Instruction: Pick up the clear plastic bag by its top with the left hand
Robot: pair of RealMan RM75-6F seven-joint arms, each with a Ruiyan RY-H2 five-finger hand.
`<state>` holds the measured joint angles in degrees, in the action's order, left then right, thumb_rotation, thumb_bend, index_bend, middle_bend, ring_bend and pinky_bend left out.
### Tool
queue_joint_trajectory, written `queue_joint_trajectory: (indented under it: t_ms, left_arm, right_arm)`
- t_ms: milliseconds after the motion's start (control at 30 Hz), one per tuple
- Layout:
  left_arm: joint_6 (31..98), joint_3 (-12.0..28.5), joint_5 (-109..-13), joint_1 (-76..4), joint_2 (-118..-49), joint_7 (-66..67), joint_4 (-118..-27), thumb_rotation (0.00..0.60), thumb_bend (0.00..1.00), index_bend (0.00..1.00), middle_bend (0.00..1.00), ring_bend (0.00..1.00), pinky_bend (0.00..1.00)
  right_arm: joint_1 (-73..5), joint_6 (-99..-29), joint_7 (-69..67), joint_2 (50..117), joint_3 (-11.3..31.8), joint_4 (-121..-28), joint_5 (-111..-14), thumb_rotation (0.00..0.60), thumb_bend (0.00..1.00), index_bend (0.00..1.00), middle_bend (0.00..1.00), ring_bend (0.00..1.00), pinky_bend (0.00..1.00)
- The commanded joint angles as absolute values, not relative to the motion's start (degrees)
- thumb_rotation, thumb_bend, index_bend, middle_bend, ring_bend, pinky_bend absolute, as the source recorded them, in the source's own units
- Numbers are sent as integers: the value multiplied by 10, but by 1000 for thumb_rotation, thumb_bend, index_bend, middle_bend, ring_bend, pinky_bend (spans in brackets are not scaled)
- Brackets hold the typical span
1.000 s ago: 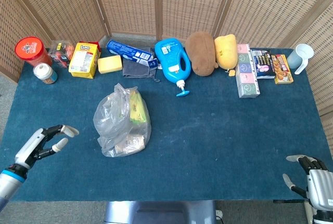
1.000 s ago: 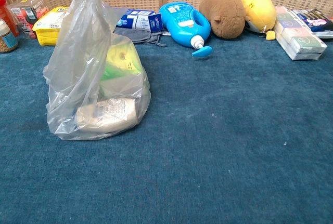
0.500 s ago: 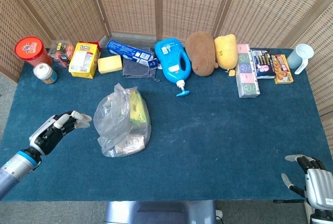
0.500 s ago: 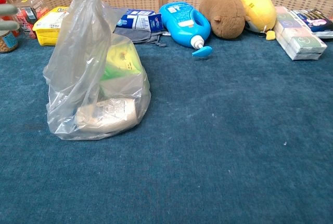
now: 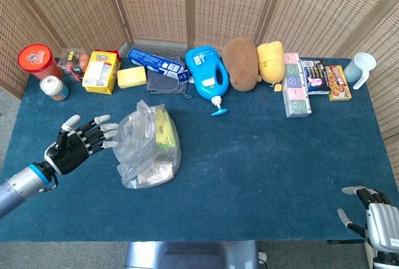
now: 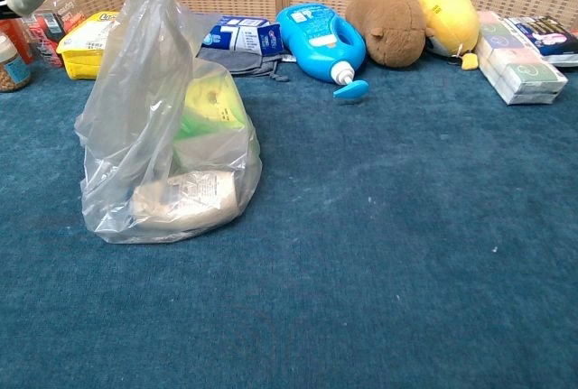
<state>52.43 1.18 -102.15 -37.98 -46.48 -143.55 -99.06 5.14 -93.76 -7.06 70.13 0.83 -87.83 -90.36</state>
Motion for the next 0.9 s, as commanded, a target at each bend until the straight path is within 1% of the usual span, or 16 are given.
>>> queue_joint_trajectory:
  t_ms: [33,133,400,800,867,900]
  left_arm:
    - [548,-9,-1029,-403,-481,-1515,-967,147,281,175,285,206,360]
    - [557,-21,-1025,-413,-491,-1564,-955,143,284,162,276,194,393]
    - [555,-49,-1015,-439,-523,-1616,-924,150,285,157,273,188,396]
    - [538,-63,-992,-476,-558,-1648,-907,149,286,156,272,187,396]
    - [536,-67,-991,-481,-562,-1652,-906,148,298,156,272,186,396]
    - [535,-69,-991,-483,-564,-1655,-905,148,319,155,270,183,396]
  right_arm:
    - [52,-938,-71,701,9,-878,-904,598,289,376,405,359,257]
    - [51,-939,-70,701,9,-879,-905,600,289,376,405,359,255]
    - [52,-939,-63,700,9,-885,-906,599,289,376,404,359,254]
    - [56,-946,-53,695,8,-896,-907,598,289,376,404,359,253]
    - [58,-949,-54,693,8,-897,-907,598,289,376,404,359,254]
    - [59,-950,-54,693,8,-896,-907,599,289,376,404,360,254]
